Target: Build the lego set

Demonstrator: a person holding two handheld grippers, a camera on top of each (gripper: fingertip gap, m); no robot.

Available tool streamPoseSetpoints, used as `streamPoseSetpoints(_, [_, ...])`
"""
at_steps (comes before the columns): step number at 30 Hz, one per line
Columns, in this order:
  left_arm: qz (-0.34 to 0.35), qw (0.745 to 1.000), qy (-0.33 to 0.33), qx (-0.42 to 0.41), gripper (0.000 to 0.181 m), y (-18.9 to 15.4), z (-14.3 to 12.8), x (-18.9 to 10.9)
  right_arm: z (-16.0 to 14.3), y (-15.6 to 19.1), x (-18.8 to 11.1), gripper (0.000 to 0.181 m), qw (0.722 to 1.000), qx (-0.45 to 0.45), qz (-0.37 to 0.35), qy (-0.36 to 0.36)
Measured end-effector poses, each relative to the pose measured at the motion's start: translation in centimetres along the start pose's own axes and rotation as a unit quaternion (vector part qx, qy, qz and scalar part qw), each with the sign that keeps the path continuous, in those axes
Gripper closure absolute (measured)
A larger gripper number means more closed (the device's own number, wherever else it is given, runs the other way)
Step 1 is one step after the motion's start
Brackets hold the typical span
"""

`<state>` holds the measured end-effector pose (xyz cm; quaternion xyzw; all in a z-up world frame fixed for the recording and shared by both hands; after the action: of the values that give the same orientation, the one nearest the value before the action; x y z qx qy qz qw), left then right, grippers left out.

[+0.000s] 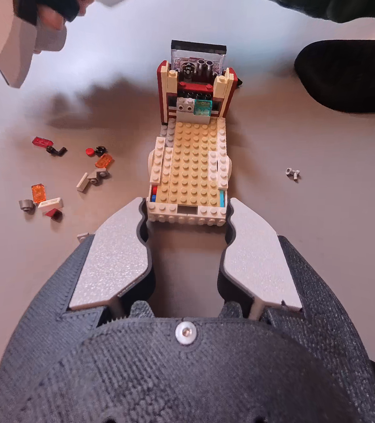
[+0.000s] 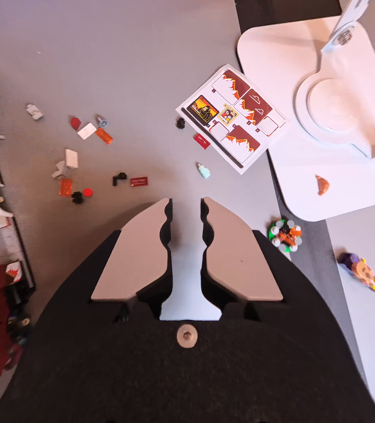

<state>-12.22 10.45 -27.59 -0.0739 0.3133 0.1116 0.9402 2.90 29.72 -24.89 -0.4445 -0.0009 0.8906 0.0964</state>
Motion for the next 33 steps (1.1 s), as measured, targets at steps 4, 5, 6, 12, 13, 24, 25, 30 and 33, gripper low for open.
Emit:
streamPoseSetpoints(4, [0.000, 1.000, 0.000, 0.000, 0.115, 0.0, 0.0, 0.0, 1.1, -1.1, 2.6, 0.158, 0.999, -0.011, 0.011, 0.038])
streamPoseSetpoints(5, [0.000, 1.000, 0.000, 0.000, 0.115, 0.0, 0.0, 0.0, 1.5, -1.4, 3.1, 0.158, 0.999, -0.012, 0.014, 0.045])
streamPoseSetpoints(6, [0.000, 1.000, 0.000, 0.000, 0.115, 0.0, 0.0, 0.0, 1.7, -1.6, 3.6, 0.158, 0.998, -0.011, 0.019, 0.051])
streamPoseSetpoints(12, [0.000, 1.000, 0.000, 0.000, 0.115, 0.0, 0.0, 0.0, 2.4, -2.1, 5.0, 0.172, 0.993, -0.015, 0.038, 0.107])
streamPoseSetpoints(13, [0.000, 1.000, 0.000, 0.000, 0.115, 0.0, 0.0, 0.0, 2.4, -2.0, 4.9, 0.173, 0.993, -0.016, 0.037, 0.109])
streamPoseSetpoints(24, [0.010, 1.000, -0.001, -0.005, 0.115, 0.0, 0.1, 0.1, 1.2, 5.2, -7.6, 0.173, 0.997, 0.019, 0.019, -0.078])
streamPoseSetpoints(25, [0.012, 1.000, -0.001, -0.006, 0.115, 0.0, 0.1, 0.1, 0.7, 6.4, -9.1, 0.173, 0.995, 0.026, 0.019, -0.096])
streamPoseSetpoints(30, [0.022, 1.000, -0.002, -0.015, 0.115, 0.1, 0.2, 0.3, -3.4, 13.2, -12.6, 0.173, 0.991, 0.065, 0.044, -0.113])
streamPoseSetpoints(33, [0.029, 0.999, -0.002, -0.020, 0.115, 0.2, 0.3, 0.4, -6.5, 16.7, -11.3, 0.173, 0.994, 0.077, 0.058, -0.053])
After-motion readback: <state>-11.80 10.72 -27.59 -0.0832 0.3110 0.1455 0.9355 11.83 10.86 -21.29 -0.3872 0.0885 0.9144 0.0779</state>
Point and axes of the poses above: each gripper's, where its closed fingertips meet, x out along the fingers, z out of its top, y = z × x across the jaws, the point moved 7 cm from there along -x, back along the fingers, and after that the axes turned 3 degrees about y, right-handed, at the moved point
